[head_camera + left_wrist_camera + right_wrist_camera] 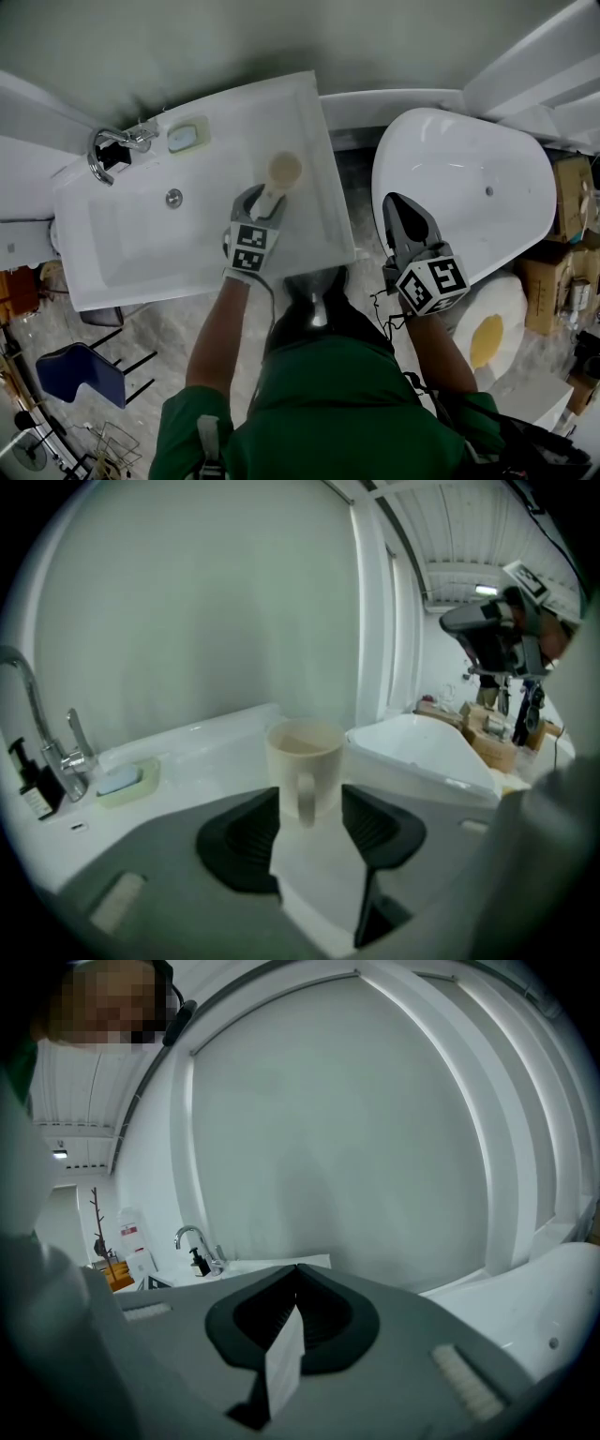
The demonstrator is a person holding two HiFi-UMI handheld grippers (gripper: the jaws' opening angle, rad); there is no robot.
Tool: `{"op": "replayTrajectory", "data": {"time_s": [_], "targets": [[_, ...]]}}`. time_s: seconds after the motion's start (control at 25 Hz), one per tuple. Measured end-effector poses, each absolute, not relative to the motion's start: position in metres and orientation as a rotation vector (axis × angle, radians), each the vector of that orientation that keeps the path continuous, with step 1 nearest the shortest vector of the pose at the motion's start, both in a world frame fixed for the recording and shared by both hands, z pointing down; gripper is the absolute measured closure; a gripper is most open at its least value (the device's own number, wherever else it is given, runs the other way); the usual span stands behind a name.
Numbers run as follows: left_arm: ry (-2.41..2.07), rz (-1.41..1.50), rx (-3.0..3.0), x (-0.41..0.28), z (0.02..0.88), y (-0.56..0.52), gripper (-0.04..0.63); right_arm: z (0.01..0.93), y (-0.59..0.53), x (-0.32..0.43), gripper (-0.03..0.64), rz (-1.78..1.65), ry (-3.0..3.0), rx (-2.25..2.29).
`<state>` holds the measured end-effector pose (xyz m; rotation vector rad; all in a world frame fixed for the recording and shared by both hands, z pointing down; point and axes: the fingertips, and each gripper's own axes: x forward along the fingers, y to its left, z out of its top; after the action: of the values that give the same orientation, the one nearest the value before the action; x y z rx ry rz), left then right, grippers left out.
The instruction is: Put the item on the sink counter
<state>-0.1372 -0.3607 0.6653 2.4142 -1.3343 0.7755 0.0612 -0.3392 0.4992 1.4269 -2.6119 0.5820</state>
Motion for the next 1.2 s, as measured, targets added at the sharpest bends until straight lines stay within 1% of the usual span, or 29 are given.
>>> {"op": "replayTrajectory", "data": {"time_s": [0.2,0.6,0.64,0.8,1.04,1.2], "targets": [[-1.417,0.668,2.397,-0.147,0.629,-0.347,0.390,0.483,-0.336,0.062,0.620,0.551,-2.642,1.418],[-1.585,0.322,2.486,-0.148,0.498,-0.327,0.425,0.454,-0.320,0.050,0.620,0.480,-2.711,1.383],[-1.594,0.297,2.495,-0.147,0.486,-0.324,0.434,0.449,-0.319,0.050,0.620,0.464,-2.713,1.388],[-1.621,0.229,2.536,-0.144,0.448,-0.311,0.514,0.424,-0.315,0.043,0.620,0.350,-2.743,1.366],[-1.673,0.156,2.549,-0.148,0.404,-0.294,0.595,0.389,-0.310,0.030,0.620,0.231,-2.794,1.336],[-1.650,0.121,2.560,-0.145,0.385,-0.284,0.597,0.373,-0.309,0.026,0.620,0.196,-2.795,1.359]]}}
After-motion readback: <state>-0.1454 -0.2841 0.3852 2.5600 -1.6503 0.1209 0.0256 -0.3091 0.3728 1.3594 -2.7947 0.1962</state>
